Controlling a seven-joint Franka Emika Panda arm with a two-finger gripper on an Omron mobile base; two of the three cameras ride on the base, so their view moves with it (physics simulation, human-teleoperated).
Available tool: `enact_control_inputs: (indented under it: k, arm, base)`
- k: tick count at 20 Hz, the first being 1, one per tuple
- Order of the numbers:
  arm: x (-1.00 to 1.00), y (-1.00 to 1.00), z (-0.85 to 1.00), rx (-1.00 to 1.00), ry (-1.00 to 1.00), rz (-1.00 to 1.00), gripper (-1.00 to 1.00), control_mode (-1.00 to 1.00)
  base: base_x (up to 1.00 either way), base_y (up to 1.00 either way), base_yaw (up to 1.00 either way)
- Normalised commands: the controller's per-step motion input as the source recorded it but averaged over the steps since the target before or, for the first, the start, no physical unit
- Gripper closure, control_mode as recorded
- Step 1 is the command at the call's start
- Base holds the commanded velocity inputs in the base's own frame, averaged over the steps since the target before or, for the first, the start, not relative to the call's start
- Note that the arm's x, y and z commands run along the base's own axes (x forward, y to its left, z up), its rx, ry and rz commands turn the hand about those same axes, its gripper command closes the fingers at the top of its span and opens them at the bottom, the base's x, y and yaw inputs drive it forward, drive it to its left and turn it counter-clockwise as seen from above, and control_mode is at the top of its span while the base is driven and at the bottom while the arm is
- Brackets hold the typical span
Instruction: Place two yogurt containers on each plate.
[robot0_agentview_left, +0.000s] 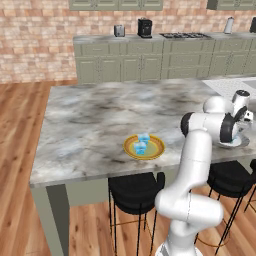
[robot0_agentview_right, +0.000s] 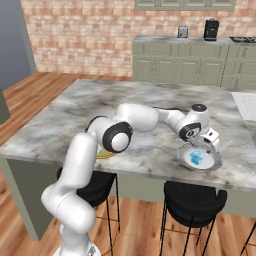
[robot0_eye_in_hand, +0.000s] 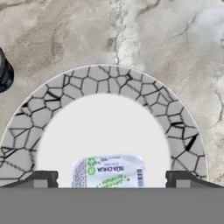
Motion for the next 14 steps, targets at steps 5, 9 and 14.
enact_control_inputs:
  k: [5,9,14]
  arm:
    - [-0.77,0.69,0.86,0.01,-0.12,-0.02,-1.00,-1.00]
    - [-0.72,0.97,1.00,-0.17,-0.02,0.00,-1.00,-1.00]
    - [-0.79,0.99,0.75,-0.15,0.01,0.01,-1.00,-1.00]
  base:
    - [0.00,0.00,0.00]
    - [0.00,0.00,0.00]
    - [0.00,0.00,0.00]
